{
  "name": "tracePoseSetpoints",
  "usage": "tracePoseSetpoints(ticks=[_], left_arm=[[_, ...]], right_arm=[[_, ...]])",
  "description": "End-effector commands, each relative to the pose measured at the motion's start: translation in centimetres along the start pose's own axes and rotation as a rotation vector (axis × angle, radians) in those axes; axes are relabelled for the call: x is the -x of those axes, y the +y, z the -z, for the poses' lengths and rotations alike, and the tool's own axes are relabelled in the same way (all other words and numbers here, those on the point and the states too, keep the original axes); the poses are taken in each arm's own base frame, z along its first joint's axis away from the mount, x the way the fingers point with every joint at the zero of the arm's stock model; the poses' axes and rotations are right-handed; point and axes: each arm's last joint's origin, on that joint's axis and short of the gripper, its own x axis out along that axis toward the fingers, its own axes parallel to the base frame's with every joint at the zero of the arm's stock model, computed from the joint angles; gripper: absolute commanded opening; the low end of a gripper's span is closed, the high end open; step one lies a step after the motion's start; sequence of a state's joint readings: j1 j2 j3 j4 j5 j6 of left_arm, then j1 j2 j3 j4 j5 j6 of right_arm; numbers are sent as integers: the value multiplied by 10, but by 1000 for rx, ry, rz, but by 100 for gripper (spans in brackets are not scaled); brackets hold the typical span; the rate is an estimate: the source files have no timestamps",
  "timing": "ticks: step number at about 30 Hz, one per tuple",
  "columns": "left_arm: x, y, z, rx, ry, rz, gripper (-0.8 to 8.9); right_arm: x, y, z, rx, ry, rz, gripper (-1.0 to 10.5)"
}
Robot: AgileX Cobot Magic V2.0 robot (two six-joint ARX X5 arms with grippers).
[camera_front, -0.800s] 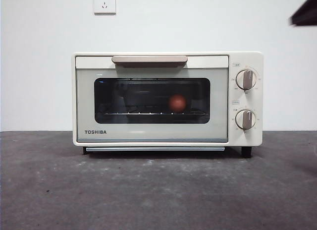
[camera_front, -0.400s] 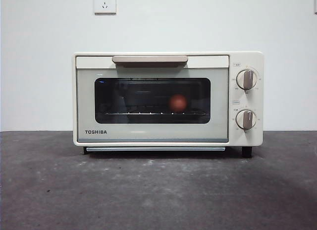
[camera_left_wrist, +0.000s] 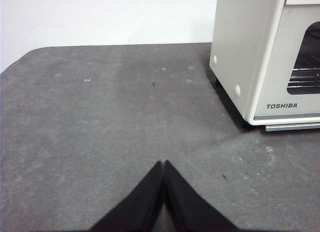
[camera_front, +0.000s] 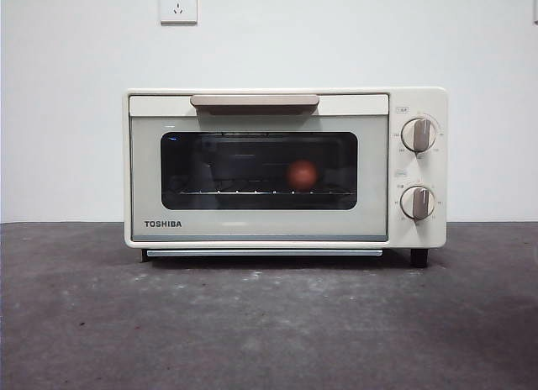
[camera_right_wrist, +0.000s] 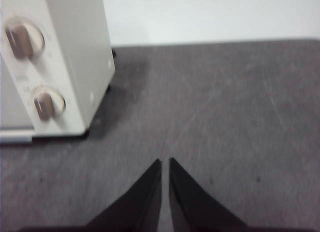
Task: Eggoven
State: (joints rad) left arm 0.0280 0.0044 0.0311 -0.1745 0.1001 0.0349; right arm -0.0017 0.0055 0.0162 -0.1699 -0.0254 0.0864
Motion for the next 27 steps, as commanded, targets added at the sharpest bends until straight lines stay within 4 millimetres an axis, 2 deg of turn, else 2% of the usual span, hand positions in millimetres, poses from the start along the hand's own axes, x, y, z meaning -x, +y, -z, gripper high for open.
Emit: tracePoseSetpoints(ticks=[1, 27], left_arm=[[-3, 0, 9, 6, 31, -4, 8], [-3, 0, 9, 6, 31, -4, 8]], right_arm=[[0, 0, 2, -11, 5, 0, 3], [0, 0, 0, -10, -13, 0, 3]])
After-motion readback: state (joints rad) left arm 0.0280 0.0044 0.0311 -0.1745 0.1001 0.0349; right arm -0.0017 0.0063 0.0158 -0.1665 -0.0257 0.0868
